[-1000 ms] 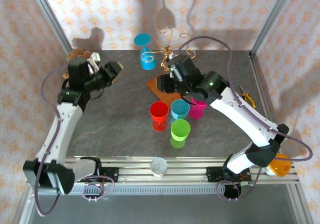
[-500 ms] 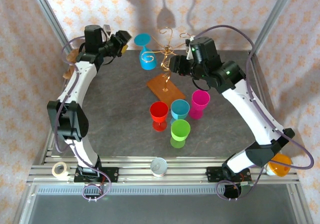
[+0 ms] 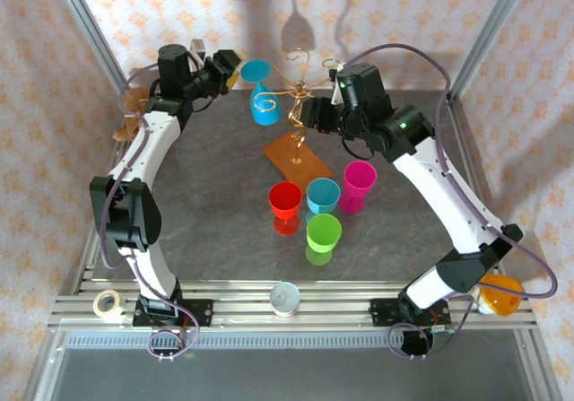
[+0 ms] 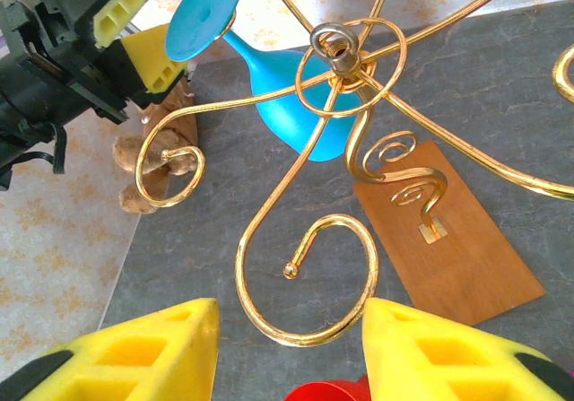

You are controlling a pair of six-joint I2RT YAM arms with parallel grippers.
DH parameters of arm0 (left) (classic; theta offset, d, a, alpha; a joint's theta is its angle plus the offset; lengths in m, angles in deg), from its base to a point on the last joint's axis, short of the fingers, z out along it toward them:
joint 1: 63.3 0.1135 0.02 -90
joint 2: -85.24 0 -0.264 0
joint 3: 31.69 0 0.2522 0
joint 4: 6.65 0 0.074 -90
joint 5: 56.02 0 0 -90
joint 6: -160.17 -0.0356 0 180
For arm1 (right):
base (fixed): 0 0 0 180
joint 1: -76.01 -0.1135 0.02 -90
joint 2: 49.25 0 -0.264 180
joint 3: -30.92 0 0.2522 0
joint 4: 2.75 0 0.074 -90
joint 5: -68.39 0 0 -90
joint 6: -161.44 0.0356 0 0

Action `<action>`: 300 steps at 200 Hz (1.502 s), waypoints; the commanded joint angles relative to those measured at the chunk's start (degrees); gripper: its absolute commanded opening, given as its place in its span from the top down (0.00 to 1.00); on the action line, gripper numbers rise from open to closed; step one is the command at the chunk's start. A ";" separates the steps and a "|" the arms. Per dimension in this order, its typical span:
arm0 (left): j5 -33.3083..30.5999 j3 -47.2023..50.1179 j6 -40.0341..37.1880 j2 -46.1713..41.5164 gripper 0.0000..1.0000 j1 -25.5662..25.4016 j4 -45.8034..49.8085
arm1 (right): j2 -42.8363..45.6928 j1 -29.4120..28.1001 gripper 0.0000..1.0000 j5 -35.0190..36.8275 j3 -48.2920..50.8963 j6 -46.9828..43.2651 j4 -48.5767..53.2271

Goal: Take the wine glass off the wine glass rack

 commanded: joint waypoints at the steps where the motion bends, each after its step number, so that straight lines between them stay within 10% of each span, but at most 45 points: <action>1: 1.90 1.68 1.61 -1.48 0.52 -0.64 -4.81 | 0.56 0.39 0.54 -0.80 0.32 0.52 -1.58; 300: 2.34 6.59 6.53 -4.51 0.97 -1.19 -12.87 | 0.53 0.35 0.55 -1.42 3.08 2.61 -3.40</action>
